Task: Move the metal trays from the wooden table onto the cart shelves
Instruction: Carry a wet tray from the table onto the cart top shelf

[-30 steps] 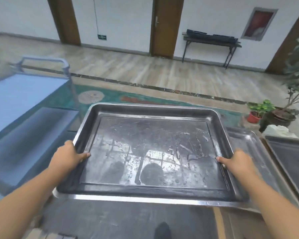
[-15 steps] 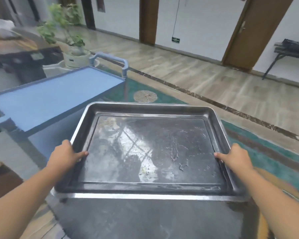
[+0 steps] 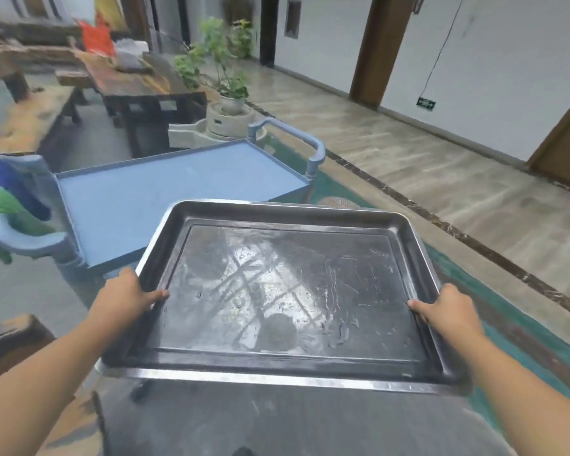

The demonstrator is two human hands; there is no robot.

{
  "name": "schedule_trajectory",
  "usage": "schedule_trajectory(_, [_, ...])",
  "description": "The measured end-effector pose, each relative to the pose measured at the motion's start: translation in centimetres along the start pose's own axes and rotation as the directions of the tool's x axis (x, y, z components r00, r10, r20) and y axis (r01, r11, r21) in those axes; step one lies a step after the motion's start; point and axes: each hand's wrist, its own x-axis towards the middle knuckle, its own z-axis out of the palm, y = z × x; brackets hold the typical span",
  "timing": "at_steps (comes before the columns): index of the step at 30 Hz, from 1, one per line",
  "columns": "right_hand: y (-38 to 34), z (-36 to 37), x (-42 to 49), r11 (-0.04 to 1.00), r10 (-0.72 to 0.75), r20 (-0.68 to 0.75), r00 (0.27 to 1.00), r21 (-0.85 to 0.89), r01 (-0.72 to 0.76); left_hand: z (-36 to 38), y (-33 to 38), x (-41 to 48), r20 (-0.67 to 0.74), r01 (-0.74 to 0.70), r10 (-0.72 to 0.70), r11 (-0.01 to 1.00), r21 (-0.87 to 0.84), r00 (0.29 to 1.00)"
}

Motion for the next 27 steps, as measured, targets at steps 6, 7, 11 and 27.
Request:
schedule_trajectory(6, [-7.5, 1.2, 7.9, 0.994, -0.063, 0.033, 0.997, -0.089, 0.066, 0.5, 1.2, 7.1, 0.011, 0.088, -0.088, 0.996, 0.006, 0.996])
schedule_trajectory(7, [-8.6, 1.5, 9.0, 0.992, -0.073, 0.041, 0.996, -0.097, 0.077, 0.3, 1.4, 8.0, 0.007, 0.104, -0.104, 0.995, 0.003, 0.995])
schedule_trajectory(11, [-12.8, 3.9, 13.4, 0.987, -0.105, 0.076, 0.992, -0.112, 0.113, -0.2, 1.4, 11.4, -0.013, 0.163, -0.163, 0.987, 0.010, 0.987])
schedule_trajectory(27, [-31.9, 16.1, 37.3, 0.894, -0.416, 0.201, 0.887, -0.089, 0.440, 2.1, 4.0, 22.8, -0.158, 0.501, -0.486, 0.863, 0.066, 0.859])
